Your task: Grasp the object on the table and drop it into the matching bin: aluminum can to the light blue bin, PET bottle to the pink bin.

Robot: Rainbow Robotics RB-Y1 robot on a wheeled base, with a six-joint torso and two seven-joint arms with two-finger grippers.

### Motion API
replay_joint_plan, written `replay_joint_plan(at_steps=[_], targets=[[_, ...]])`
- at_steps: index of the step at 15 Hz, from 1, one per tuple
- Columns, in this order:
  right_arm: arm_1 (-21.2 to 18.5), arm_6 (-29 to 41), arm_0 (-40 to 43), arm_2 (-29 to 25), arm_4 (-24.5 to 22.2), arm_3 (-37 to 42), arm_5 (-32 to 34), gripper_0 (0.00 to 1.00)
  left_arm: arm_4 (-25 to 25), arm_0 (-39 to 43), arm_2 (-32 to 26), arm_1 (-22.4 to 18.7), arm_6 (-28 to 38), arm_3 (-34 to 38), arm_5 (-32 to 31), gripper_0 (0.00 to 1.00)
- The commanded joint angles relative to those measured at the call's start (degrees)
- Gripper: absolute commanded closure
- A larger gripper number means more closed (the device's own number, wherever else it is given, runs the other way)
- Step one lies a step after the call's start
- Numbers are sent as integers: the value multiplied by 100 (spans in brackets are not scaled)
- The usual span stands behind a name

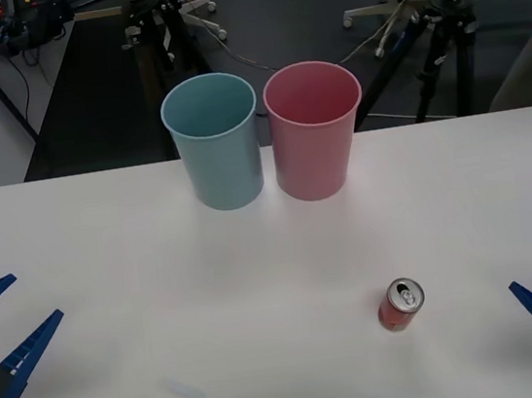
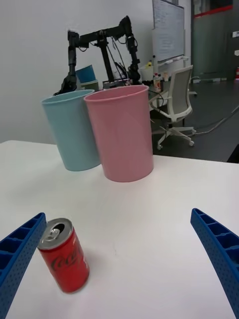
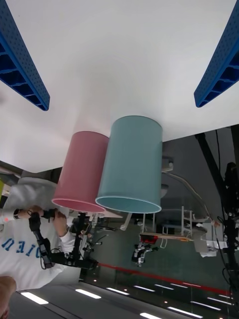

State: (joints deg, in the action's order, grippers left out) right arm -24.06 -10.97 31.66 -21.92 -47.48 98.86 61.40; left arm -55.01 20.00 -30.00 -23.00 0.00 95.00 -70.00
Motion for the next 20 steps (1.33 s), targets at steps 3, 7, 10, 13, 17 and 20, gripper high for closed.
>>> replay_joint_plan(at_steps=[3,7,10,13,17,20], targets=[[-204,-1399,51,495,388,-807,267,0,1,0,0,0,0,0,0,0],[-274,-2331,-81,838,582,-1501,742,0,1,0,0,0,0,0,0,0],[-274,-2823,-310,1137,582,-1940,917,0,1,0,0,0,0,0,0,0],[-266,-3034,-600,1524,590,-2292,891,0,1,0,0,0,0,0,0,0],[-222,-3148,-881,2077,643,-2292,311,0,1,0,0,0,0,0,0,0],[-37,-3245,-1092,2192,564,-2292,21,0,1,0,0,0,0,0,0,0]])
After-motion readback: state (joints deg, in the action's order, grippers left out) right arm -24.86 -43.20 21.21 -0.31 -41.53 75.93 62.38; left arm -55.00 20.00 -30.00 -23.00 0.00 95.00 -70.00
